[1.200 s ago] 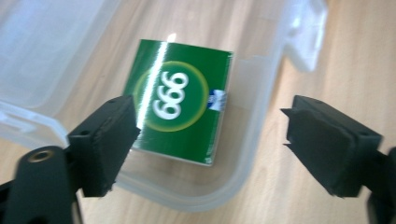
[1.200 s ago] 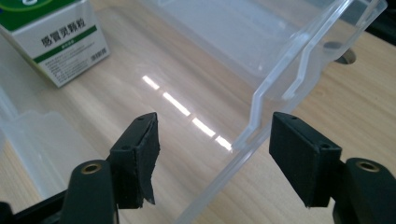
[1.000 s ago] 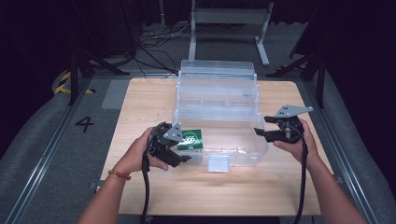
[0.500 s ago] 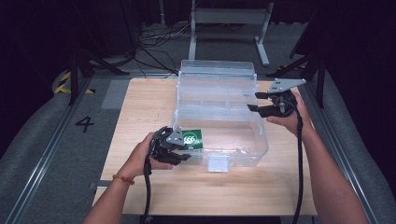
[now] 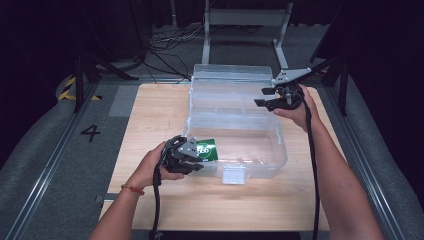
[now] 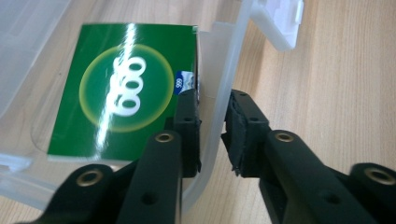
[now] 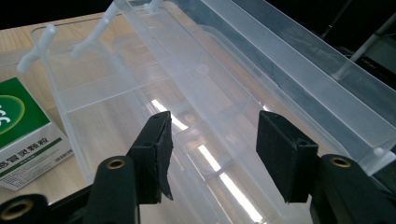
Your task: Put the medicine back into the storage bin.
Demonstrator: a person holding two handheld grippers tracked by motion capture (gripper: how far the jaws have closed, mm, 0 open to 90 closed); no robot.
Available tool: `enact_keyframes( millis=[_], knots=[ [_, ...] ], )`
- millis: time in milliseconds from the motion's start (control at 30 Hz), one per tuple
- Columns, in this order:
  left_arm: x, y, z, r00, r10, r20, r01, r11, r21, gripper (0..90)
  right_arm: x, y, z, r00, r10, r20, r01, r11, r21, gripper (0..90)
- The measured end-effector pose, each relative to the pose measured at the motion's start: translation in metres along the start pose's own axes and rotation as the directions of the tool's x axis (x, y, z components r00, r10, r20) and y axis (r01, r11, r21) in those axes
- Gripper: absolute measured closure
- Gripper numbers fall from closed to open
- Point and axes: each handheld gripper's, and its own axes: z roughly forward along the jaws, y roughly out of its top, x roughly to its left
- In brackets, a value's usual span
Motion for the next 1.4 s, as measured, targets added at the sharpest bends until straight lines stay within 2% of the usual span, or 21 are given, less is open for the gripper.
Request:
enact_keyframes(
  millis=[200,300,400,500,600,800,833,967,1067,1133,1267,1400],
  knots=[
    [0.001,0.001,0.0,0.9999,-0.001,0.012,0.001,1.0,0.003,77.2,-0.004,0.01,0.017,0.9991,-0.025,-0.034,0.027,0.998,0.053,50.6],
    [0.001,0.0,0.0,0.9998,-0.014,0.014,0.014,0.9999,-0.003,77.3,-0.006,0.011,0.023,0.9986,-0.029,-0.045,0.033,0.997,0.075,51.7],
    [0.001,-0.002,0.001,0.9998,-0.015,0.009,0.015,0.9998,-0.016,77.2,-0.008,0.011,0.03,0.9981,-0.025,-0.056,0.03,0.996,0.086,56.3],
    [0.002,-0.005,0.001,0.9983,-0.049,0.031,0.05,0.998,-0.038,76.8,-0.009,0.012,0.035,0.9976,-0.03,-0.063,0.036,0.994,0.103,62.0],
    [0.0,-0.007,0.002,0.998,-0.062,0.016,0.063,0.9967,-0.051,76.1,-0.011,0.014,0.039,0.9959,-0.054,-0.073,0.062,0.991,0.122,70.5],
    [0.0,-0.007,0.002,0.9987,-0.05,0.01,0.05,0.9974,-0.052,75.9,-0.015,0.019,0.043,0.9909,-0.082,-0.106,0.099,0.981,0.167,73.6],
    [0.0,-0.007,0.002,0.9988,-0.047,0.009,0.048,0.9976,-0.051,75.9,-0.015,0.022,0.046,0.9868,-0.106,-0.122,0.129,0.972,0.198,73.8],
    [0.0,-0.007,0.002,0.9984,-0.056,0.006,0.056,0.9972,-0.049,75.7,-0.017,0.023,0.049,0.9834,-0.108,-0.146,0.136,0.97,0.2,74.9],
    [-0.001,-0.007,0.002,0.9983,-0.058,0.002,0.058,0.9971,-0.049,75.5,-0.017,0.026,0.051,0.979,-0.133,-0.155,0.165,0.963,0.214,75.2],
    [-0.001,-0.007,0.002,0.9982,-0.06,0.002,0.06,0.997,-0.049,75.4,-0.017,0.027,0.051,0.9781,-0.134,-0.159,0.168,0.961,0.22,75.7],
    [-0.001,-0.007,0.002,0.9978,-0.066,0.007,0.066,0.9967,-0.048,75.5,-0.018,0.031,0.052,0.9699,-0.159,-0.184,0.202,0.95,0.24,79.6],
    [-0.002,-0.007,0.004,0.9972,-0.075,-0.001,0.075,0.9959,-0.05,75.5,-0.016,0.035,0.053,0.9617,-0.193,-0.194,0.241,0.934,0.264,82.4]
  ],
)
